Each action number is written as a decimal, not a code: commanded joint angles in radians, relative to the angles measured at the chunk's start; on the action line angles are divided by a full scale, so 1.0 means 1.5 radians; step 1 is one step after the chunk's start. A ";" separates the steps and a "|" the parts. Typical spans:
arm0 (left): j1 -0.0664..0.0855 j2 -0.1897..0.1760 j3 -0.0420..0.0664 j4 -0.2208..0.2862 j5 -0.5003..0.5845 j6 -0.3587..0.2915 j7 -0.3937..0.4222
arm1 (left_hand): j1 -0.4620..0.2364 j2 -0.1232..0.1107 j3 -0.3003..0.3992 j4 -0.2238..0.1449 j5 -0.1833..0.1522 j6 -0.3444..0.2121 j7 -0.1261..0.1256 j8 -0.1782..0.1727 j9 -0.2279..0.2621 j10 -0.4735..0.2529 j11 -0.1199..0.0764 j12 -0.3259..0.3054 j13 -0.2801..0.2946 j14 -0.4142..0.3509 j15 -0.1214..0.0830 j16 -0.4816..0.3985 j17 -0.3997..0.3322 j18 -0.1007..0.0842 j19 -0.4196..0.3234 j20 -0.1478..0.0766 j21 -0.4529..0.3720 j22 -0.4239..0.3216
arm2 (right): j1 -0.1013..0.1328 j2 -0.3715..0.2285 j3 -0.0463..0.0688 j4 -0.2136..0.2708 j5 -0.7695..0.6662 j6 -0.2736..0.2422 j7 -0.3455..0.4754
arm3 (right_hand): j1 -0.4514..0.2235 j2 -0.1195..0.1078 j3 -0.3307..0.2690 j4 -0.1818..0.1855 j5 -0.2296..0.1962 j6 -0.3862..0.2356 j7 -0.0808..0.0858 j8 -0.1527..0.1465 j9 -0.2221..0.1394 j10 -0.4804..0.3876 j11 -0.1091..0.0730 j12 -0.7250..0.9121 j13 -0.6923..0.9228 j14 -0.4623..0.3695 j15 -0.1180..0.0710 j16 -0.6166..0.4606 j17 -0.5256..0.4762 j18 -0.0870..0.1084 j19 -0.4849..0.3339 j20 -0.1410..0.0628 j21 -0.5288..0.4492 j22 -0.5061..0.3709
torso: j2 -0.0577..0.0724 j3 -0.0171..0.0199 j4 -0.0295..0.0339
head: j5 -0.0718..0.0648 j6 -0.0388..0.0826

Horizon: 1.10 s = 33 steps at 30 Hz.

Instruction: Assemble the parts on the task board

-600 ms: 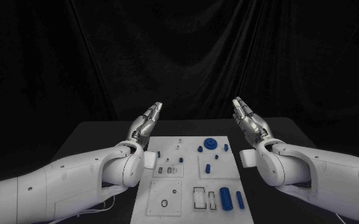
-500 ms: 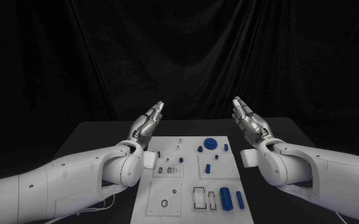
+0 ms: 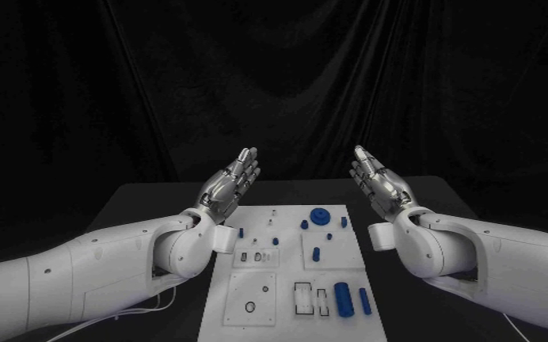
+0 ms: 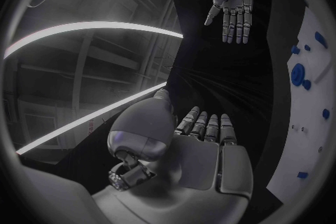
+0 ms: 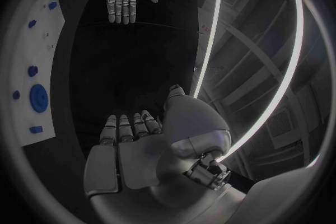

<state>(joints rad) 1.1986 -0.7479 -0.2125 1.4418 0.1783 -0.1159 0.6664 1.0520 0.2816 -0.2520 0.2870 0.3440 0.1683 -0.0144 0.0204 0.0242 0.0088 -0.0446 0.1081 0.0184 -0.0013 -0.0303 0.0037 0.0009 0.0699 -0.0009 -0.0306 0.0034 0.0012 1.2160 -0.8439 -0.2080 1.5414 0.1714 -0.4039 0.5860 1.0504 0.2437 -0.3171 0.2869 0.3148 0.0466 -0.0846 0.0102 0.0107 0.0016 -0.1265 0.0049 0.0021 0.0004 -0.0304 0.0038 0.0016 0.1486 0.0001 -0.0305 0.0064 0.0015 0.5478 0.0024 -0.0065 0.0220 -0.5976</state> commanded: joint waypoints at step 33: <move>0.006 -0.081 0.001 0.023 0.019 0.098 0.074 | 0.042 -0.001 0.001 0.003 0.031 -0.009 -0.024 0.002 -0.001 -0.007 -0.029 -0.025 -0.004 0.001 0.031 -0.002 -0.001 0.062 0.001 0.091 -0.002 -0.001 | 0.085 -0.045 0.000 -0.019 -0.139 0.177 -0.199 | 0.105 -0.032 0.023 -0.029 0.088 0.087 0.114 0.036 0.013 0.026 0.123 0.047 0.011 0.018 0.146 0.020 0.007 0.019 0.050 0.215 0.027 0.016 | 0.003 -0.0005 -0.0008 | -0.004 -0.062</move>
<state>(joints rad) 1.2041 -0.8694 -0.2128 1.4683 0.2017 0.0306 0.6757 1.1076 0.2818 -0.2548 0.2897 0.3875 0.1502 -0.0538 0.0204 0.0223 -0.0016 -0.0834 0.0763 0.0137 0.0001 0.0117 0.0037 0.0015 0.1624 0.0003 0.1009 0.0034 0.0011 1.3352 -0.9064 -0.2088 1.5094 0.0112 -0.1929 0.3705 1.2079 0.1960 -0.2821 0.2428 0.4461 0.1753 0.0867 0.0629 0.0292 0.0440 0.0558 0.0746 0.0187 0.0307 0.1863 0.0339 0.0122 0.1645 0.0776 0.2921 0.0465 0.0248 0.5490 0.0019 -0.0067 0.0159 -0.6849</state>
